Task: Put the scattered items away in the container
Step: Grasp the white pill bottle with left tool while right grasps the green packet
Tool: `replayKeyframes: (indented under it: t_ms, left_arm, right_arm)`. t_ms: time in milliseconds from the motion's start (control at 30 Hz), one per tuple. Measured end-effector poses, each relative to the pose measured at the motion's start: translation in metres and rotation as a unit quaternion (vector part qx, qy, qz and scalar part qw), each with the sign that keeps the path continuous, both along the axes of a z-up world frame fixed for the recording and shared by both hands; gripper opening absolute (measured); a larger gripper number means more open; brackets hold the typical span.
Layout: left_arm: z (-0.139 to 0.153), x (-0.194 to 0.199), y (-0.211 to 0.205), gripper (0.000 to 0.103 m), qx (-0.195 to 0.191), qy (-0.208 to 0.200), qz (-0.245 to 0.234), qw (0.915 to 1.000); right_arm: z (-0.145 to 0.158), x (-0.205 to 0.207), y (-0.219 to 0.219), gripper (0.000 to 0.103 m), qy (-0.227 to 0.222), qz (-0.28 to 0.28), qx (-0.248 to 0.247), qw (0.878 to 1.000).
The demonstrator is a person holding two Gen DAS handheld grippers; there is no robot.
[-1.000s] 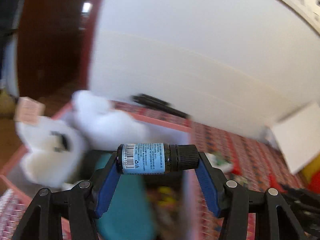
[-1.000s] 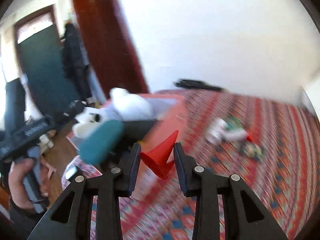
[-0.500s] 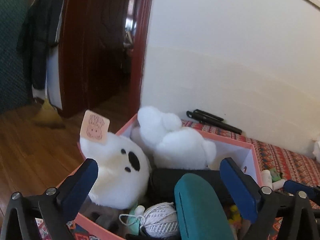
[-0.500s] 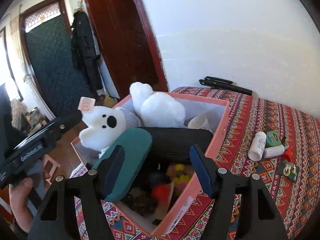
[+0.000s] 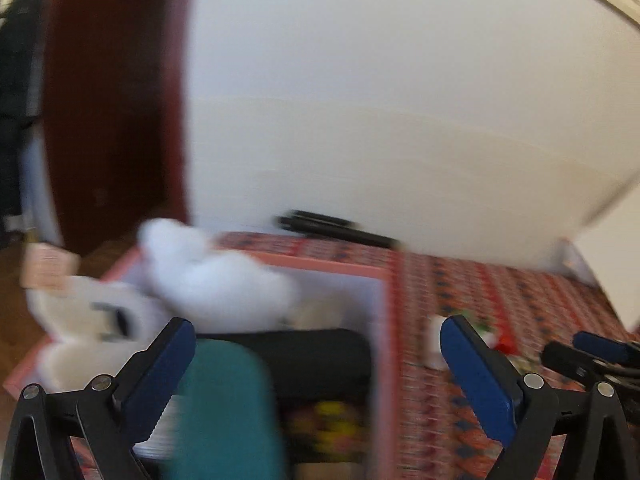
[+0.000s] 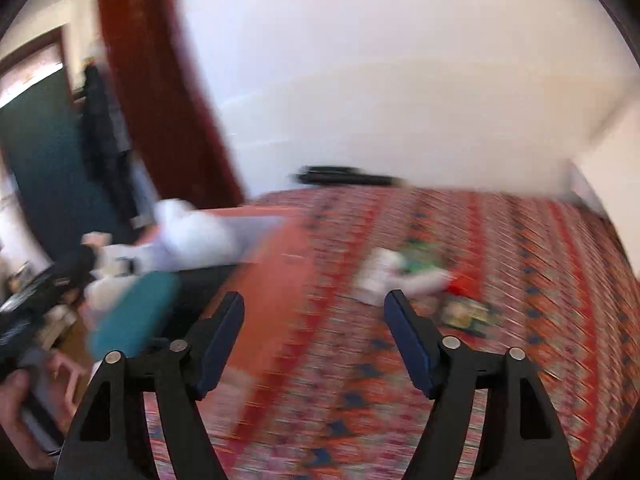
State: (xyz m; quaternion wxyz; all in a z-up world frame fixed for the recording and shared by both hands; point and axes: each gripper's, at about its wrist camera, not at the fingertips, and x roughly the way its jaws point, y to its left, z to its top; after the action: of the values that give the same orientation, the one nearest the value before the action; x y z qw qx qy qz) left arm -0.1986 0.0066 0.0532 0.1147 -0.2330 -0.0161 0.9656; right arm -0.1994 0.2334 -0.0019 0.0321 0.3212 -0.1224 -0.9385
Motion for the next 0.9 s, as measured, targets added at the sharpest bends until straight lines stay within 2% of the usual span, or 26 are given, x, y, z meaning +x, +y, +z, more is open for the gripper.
replayKeyframes:
  t_ms: [100,167,267,400,467,533,567,600,633,667,700,733,767,800,833,867,900]
  left_arm:
    - [-0.018,-0.004,0.055,0.101,-0.004,-0.027,-0.069,0.9972]
    - [-0.036,-0.015,0.096,0.101,-0.008,-0.054,-0.111,0.9923]
    - [-0.057,-0.045,0.144,0.101,-0.020,-0.086,-0.142,0.9859]
    - [-0.096,-0.103,0.186,0.101,-0.048,-0.135,-0.132,0.9809]
    - [-0.125,-0.145,0.190,0.101,-0.030,-0.181,-0.122,0.9754]
    - [-0.148,-0.172,0.189,0.101,-0.021,-0.213,-0.107,0.9710]
    - [-0.163,-0.187,0.190,0.101,-0.021,-0.228,-0.094,0.9689]
    - [-0.173,-0.197,0.190,0.101,-0.024,-0.235,-0.086,0.9679]
    - [-0.185,-0.207,0.192,0.100,-0.023,-0.244,-0.081,0.9660]
    - [-0.195,-0.215,0.195,0.100,-0.015,-0.253,-0.085,0.9636]
    - [-0.199,-0.219,0.195,0.100,0.002,-0.250,-0.094,0.9638]
    - [-0.200,-0.220,0.196,0.095,0.009,-0.238,-0.098,0.9663]
    - [-0.199,-0.218,0.197,0.078,0.017,-0.230,-0.105,0.9674]
    - [-0.197,-0.215,0.198,0.064,0.029,-0.228,-0.114,0.9665]
    - [-0.195,-0.211,0.197,0.052,0.029,-0.227,-0.109,0.9674]
    - [-0.191,-0.205,0.195,0.044,0.024,-0.225,-0.099,0.9692]
    - [-0.187,-0.197,0.193,0.044,0.027,-0.229,-0.095,0.9684]
  right_arm:
    - [-0.037,-0.006,0.049,0.077,-0.046,-0.038,0.003,0.998]
    - [-0.064,-0.013,0.074,0.077,-0.072,-0.055,0.015,0.996]
    - [-0.095,-0.034,0.092,0.077,-0.096,-0.056,0.029,0.993]
    - [-0.129,-0.079,0.095,0.077,-0.118,-0.011,0.075,0.990]
    - [-0.144,-0.099,0.097,0.078,-0.125,0.000,0.109,0.986]
    - [-0.158,-0.118,0.102,0.087,-0.124,0.020,0.133,0.983]
    - [-0.161,-0.126,0.104,0.098,-0.121,0.034,0.137,0.983]
    - [-0.162,-0.131,0.105,0.103,-0.120,0.048,0.135,0.982]
    - [-0.162,-0.136,0.107,0.103,-0.120,0.065,0.131,0.982]
    - [-0.162,-0.139,0.107,0.099,-0.118,0.081,0.134,0.981]
    - [-0.161,-0.139,0.106,0.086,-0.115,0.092,0.143,0.979]
    - [-0.159,-0.137,0.106,0.076,-0.112,0.099,0.146,0.978]
    - [-0.157,-0.134,0.107,0.052,-0.110,0.103,0.144,0.978]
    - [-0.156,-0.130,0.109,0.047,-0.110,0.104,0.141,0.978]
    - [-0.154,-0.125,0.110,0.047,-0.113,0.105,0.136,0.979]
    - [-0.152,-0.118,0.112,0.047,-0.117,0.106,0.128,0.979]
    - [-0.148,-0.111,0.114,0.047,-0.120,0.108,0.120,0.980]
